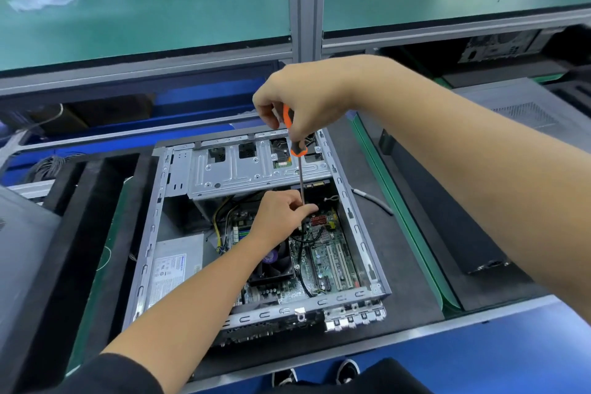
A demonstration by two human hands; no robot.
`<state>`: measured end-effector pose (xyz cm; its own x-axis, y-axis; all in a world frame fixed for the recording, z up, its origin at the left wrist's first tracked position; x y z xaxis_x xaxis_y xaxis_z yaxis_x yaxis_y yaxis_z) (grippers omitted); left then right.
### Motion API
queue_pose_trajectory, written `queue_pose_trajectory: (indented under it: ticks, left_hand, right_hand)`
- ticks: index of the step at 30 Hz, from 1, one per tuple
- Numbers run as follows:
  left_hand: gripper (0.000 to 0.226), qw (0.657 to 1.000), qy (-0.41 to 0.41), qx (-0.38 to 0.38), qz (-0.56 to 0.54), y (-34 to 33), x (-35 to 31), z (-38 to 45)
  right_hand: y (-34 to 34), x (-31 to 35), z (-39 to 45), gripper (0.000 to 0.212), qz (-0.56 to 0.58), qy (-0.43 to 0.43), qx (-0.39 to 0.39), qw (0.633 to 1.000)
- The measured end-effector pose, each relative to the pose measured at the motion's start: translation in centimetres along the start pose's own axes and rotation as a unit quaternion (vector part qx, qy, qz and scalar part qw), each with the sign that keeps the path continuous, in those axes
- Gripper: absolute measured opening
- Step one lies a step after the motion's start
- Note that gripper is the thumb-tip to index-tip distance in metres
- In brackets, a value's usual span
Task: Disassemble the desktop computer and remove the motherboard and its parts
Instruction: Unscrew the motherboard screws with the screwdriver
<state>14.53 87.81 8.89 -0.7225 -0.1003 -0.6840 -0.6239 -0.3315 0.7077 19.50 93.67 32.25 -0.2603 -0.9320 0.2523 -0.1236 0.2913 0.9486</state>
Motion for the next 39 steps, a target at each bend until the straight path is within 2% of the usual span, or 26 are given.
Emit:
queue_pose_trajectory:
  ticks: [2, 5, 8, 11, 15, 18, 20, 23, 26, 28, 31, 34, 39]
  left_hand:
    - [0.05, 1.0, -0.015, 0.005, 0.023, 0.0, -0.2, 0.0]
    - [0.048, 0.999, -0.018, 0.009, 0.047, -0.1, -0.3, 0.0]
    - [0.048, 0.998, -0.021, 0.012, 0.055, -0.1, -0.4, -0.1]
    - [0.045, 0.997, -0.024, 0.025, 0.063, 0.2, -0.7, -0.1]
    - [0.016, 0.999, -0.029, 0.013, -0.012, 1.2, -1.7, -0.3]
    - [0.023, 0.993, -0.005, 0.002, -0.114, 1.8, -2.5, -0.1]
    - [0.026, 0.99, 0.006, -0.001, -0.141, 2.2, -3.1, 0.1]
    - [0.016, 0.987, 0.002, -0.002, -0.163, 2.7, -3.4, 0.5]
    - [0.015, 0.986, 0.006, 0.009, -0.166, 3.0, -3.5, 0.9]
    - [0.018, 0.987, 0.018, 0.011, -0.162, 3.1, -3.3, 1.1]
    - [0.018, 0.988, 0.025, 0.015, -0.153, 3.2, -2.8, 1.3]
    - [0.013, 0.988, 0.026, 0.018, -0.152, 3.3, -2.7, 1.4]
    - [0.023, 0.989, 0.036, 0.007, -0.14, 3.5, -2.6, 1.9]
  right_hand:
    - [0.0, -0.3, 0.3, 0.014, 0.019, -0.021, 0.002, 1.0]
    - [-0.1, -1.2, 0.5, 0.033, -0.011, -0.078, -0.046, 0.996]
    - [-0.3, -1.5, 0.9, 0.036, -0.052, -0.115, -0.079, 0.989]
    - [-0.5, -1.3, 1.2, 0.026, -0.036, -0.117, -0.039, 0.992]
    - [-0.2, -1.3, 0.7, 0.024, -0.013, -0.124, 0.013, 0.992]
    - [0.0, -1.1, 0.7, 0.021, -0.016, -0.097, 0.031, 0.995]
    - [-0.1, -0.7, 0.7, 0.013, -0.023, -0.073, 0.044, 0.996]
    - [0.0, -0.2, 0.8, 0.025, -0.045, -0.05, 0.075, 0.995]
    - [0.1, 0.1, 1.0, 0.031, -0.041, -0.031, 0.088, 0.995]
    - [0.2, 0.2, 1.1, 0.028, -0.004, -0.024, 0.072, 0.997]
    - [0.3, 0.2, 1.1, 0.008, 0.056, -0.016, 0.018, 0.998]
    - [0.5, 0.0, 1.2, 0.001, 0.063, -0.017, -0.031, 0.997]
    - [0.5, -0.9, 0.9, 0.014, 0.028, -0.061, -0.051, 0.996]
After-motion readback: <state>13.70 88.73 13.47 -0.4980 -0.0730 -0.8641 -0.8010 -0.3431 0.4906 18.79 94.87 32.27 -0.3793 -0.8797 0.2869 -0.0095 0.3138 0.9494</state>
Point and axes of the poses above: each hand's wrist, its own z-axis towards the middle knuckle, its own y-axis out of the back of the hand, x = y × z, the point moved 5 cm from there along z, towards the middle knuckle, and after that the axes turned 8 degrees about z, right-handed, at the moved point
